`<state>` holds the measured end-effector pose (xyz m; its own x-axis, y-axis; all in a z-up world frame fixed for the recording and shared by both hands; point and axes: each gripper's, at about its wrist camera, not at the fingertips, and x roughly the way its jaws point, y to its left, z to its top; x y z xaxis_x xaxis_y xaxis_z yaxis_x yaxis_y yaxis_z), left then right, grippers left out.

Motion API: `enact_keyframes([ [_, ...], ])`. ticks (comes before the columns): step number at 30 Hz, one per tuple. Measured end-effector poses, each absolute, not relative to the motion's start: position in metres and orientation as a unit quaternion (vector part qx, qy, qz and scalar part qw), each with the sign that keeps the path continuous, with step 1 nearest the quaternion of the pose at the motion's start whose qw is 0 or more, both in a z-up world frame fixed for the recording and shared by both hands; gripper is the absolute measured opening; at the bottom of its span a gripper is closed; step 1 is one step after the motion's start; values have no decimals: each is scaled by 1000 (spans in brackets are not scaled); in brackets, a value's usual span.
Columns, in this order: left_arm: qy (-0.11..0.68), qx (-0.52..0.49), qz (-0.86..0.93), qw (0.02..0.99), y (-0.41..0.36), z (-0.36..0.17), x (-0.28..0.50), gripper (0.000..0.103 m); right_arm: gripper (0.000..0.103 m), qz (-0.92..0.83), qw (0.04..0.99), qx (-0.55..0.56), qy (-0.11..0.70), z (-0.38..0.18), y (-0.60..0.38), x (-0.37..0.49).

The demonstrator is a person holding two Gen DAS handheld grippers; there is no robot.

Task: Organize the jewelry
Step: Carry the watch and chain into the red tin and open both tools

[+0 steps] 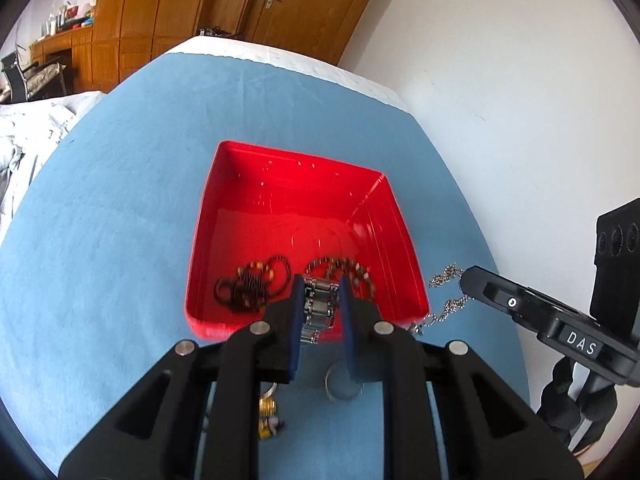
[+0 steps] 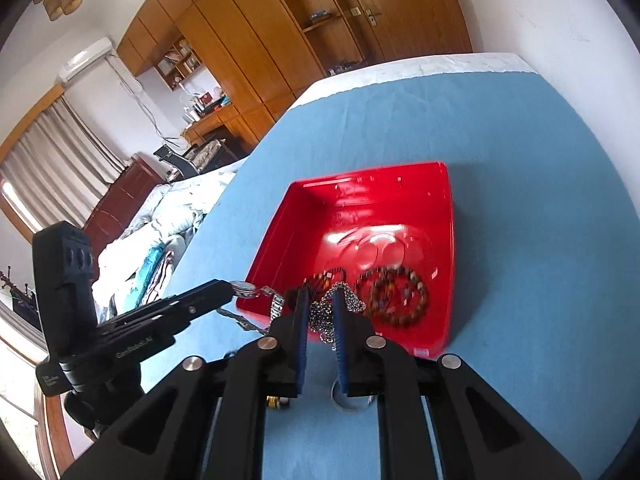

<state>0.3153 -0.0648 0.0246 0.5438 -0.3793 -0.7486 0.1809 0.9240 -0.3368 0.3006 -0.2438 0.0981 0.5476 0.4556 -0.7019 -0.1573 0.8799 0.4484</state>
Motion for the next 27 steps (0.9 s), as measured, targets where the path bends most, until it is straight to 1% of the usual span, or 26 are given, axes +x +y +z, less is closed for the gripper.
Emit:
enact_keyframes([
  [5,449,-112,-153,873,-69,16,350,15,12,164,860,175,451,85,-242,338],
  [11,464,-124,-151,864,-72,-9,387,15,12,141,854,175,469,51,-238,379],
  [16,490,-125,-141,851,-72,-37,407,15,12,138,843,184,487,20,-237,400],
  [19,508,-129,-148,839,-73,-52,413,16,13,133,845,167,490,11,-233,406],
  [20,516,-131,-147,833,-74,-57,416,16,16,131,846,165,489,10,-232,406],
  [22,532,-138,-145,823,-73,-66,419,16,27,123,852,156,484,9,-232,405],
  [23,532,-139,-142,823,-72,-67,420,16,29,121,855,152,480,9,-232,403],
  [27,527,-139,-142,826,-69,-63,415,16,29,123,862,146,470,13,-231,396],
])
